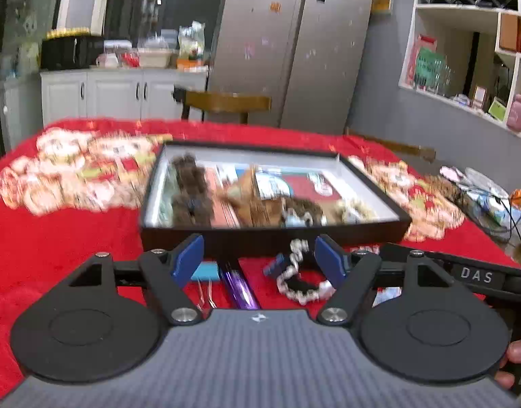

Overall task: Organize objects
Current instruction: 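Move both grippers back to the items in front of the box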

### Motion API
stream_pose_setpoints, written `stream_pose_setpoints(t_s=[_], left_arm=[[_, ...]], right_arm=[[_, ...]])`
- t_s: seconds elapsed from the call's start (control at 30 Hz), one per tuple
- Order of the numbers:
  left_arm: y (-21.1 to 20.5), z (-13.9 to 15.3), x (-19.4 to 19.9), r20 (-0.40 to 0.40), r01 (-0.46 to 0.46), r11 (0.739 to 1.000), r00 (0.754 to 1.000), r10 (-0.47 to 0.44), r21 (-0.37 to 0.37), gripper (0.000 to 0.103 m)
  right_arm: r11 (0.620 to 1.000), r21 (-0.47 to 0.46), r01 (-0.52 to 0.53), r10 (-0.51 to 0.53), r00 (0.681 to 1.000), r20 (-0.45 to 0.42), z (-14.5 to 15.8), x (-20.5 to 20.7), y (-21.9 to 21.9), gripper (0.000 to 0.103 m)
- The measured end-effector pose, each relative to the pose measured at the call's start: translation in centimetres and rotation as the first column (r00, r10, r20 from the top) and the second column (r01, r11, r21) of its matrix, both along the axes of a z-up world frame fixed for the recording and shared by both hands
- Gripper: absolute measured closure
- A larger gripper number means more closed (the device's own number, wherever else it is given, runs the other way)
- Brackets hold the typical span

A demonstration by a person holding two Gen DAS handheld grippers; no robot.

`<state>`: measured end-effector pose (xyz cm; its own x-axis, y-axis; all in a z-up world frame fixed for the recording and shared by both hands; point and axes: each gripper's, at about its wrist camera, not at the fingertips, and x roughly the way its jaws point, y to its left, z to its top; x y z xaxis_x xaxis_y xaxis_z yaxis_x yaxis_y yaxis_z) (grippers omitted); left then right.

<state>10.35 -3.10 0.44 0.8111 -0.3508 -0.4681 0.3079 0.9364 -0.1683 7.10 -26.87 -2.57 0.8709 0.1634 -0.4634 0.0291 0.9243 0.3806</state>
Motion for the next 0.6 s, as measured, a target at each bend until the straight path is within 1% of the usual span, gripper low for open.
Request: stream_pose_setpoints(t_s=[0.03, 0.07, 0.1, 0.13, 0.17, 0.23, 0.4, 0.5, 0.6], left_arm=[[-0.3, -0.4, 0.0, -0.007, 0.001, 1.000, 1.000, -0.001, 0.009, 0.029], [-0.5, -0.9, 0.0, -0.014, 0.004, 1.000, 1.000, -0.004, 0.019, 0.033], [-0.8, -1.3, -0.1, -0.024, 0.009, 1.000, 1.000, -0.008, 0.026, 0.041], [-0.9, -1.7, -0.1, -0.033, 0.009, 1.000, 0.999, -0.008, 0.024, 0.045], [-1.0, -2.0, -0.1, -0.046, 0.009, 1.000, 0.999, -0.007, 0.025, 0.048], [-1.3, -2.5, 0.3, -0.068, 0.022, 0.999, 0.998, -0.019, 0.038, 0.048], [-1.6, -4.0, 1.3, -0.136, 0.008, 0.997, 0.991, 0.003, 0.079, 0.048], [-1.8, -4.3, 1.3, -0.109, 0.002, 0.994, 0.994, 0.010, 0.107, 0.047], [-1.7, -4.5, 1.4, -0.105, 0.004, 0.995, 0.994, 0.007, 0.103, 0.047]], right_arm=[[0.999, -0.032, 0.008, -0.008, 1.000, -0.009, -0.3, -0.1, 0.5, 0.028], [0.997, -0.075, 0.023, -0.025, 0.999, -0.023, -0.5, -0.1, 1.1, 0.030], [0.994, -0.108, 0.029, -0.034, 0.999, -0.040, -0.8, -0.1, 1.5, 0.035], [0.992, -0.121, 0.031, -0.038, 0.998, -0.056, -1.0, 0.1, 1.7, 0.038], [0.992, -0.123, 0.029, -0.038, 0.997, -0.068, -1.3, 0.1, 1.7, 0.038], [0.993, -0.115, 0.022, -0.030, 0.997, -0.069, -1.3, 0.4, 1.4, 0.038], [0.994, -0.112, 0.011, -0.019, 0.998, -0.064, -1.2, 0.5, 1.4, 0.038], [0.996, -0.090, 0.021, -0.026, 0.998, -0.056, -1.2, 0.4, 1.1, 0.038], [0.998, -0.065, 0.023, -0.026, 0.998, -0.055, -1.2, 0.6, 0.8, 0.038]])
